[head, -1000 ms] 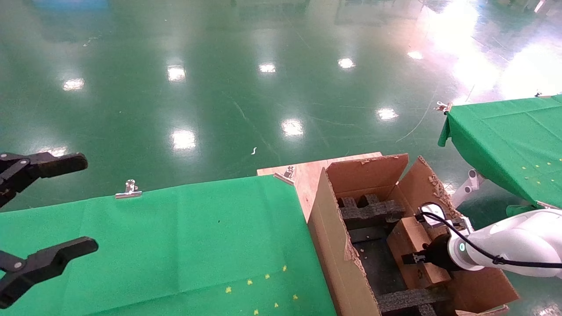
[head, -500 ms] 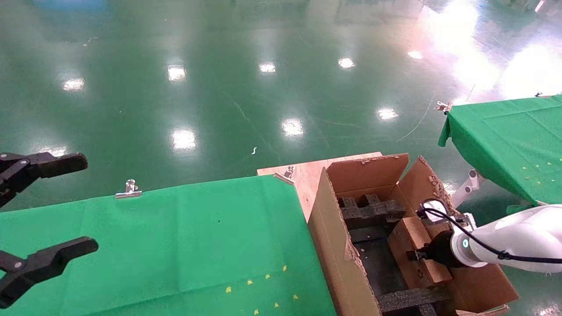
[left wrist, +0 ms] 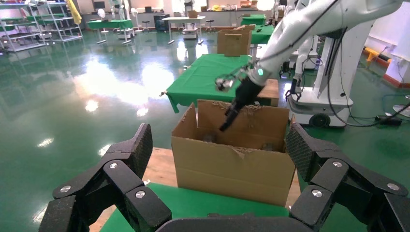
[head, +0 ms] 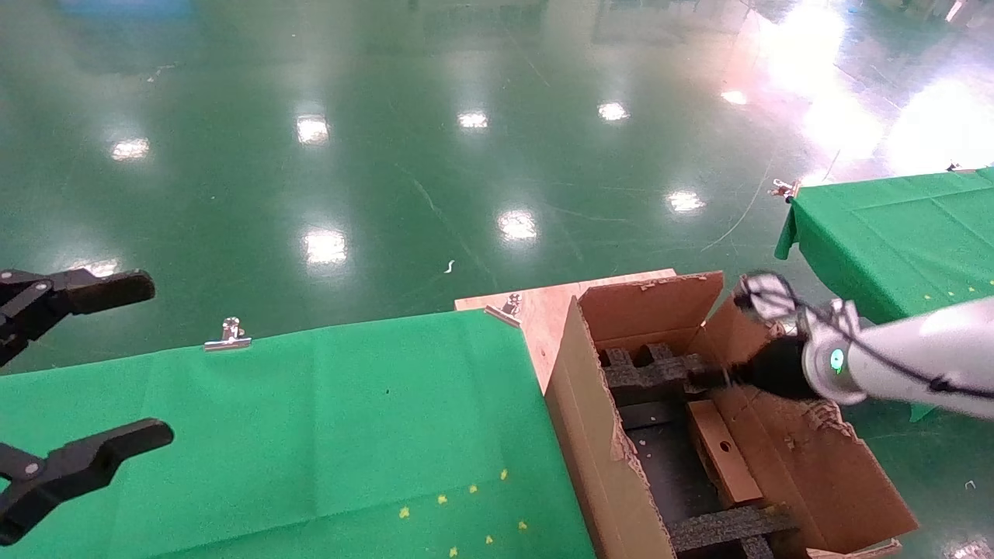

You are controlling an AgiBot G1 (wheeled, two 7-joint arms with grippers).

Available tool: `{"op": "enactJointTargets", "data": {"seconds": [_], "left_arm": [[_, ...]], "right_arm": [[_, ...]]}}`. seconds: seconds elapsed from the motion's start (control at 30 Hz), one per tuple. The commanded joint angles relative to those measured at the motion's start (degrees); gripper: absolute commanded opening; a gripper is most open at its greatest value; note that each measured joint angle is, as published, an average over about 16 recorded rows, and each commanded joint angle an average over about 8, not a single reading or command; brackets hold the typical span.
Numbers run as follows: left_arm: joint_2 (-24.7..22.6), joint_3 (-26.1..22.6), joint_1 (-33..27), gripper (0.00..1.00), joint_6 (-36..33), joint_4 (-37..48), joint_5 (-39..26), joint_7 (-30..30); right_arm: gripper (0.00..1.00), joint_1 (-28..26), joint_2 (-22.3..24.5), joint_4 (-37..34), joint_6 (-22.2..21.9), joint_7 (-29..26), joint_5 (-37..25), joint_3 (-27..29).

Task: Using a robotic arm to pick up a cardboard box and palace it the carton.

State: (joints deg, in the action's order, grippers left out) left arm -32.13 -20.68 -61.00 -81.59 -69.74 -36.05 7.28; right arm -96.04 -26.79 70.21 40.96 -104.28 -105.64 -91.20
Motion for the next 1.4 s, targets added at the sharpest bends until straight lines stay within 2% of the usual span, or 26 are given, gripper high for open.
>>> {"op": "enactJointTargets", "data": {"seconds": [0.03, 0.17, 0.5, 0.7, 1.07, 1.4], "left_arm": [[0.0, 0.0, 0.0, 1.00, 0.0, 0.0, 0.0, 0.0], [0.0, 0.0, 0.0, 1.00, 0.0, 0.0, 0.0, 0.0], [0.0, 0.0, 0.0, 1.00, 0.0, 0.0, 0.0, 0.0], [0.0, 0.0, 0.0, 1.00, 0.0, 0.0, 0.0, 0.0], [0.0, 0.0, 0.0, 1.00, 0.0, 0.0, 0.0, 0.0], [0.0, 0.0, 0.0, 1.00, 0.0, 0.0, 0.0, 0.0]], "right_arm": [[1.00, -2.2, 1.3, 3.2, 1.0, 0.2, 0.4, 1.0], [1.00, -6.7, 2.5, 6.9, 4.0, 3.7, 4.7, 3.4], [1.00, -16.1, 4.8, 7.9, 15.2, 20.7, 23.7, 10.1], [1.00, -18.0, 5.8, 8.2, 18.5, 23.6, 27.9, 11.6], [1.00, -16.1, 5.1, 7.8, 17.5, 23.5, 26.6, 12.0], [1.00, -8.7, 3.1, 7.2, 21.6, 33.8, 32.1, 21.3]]}}
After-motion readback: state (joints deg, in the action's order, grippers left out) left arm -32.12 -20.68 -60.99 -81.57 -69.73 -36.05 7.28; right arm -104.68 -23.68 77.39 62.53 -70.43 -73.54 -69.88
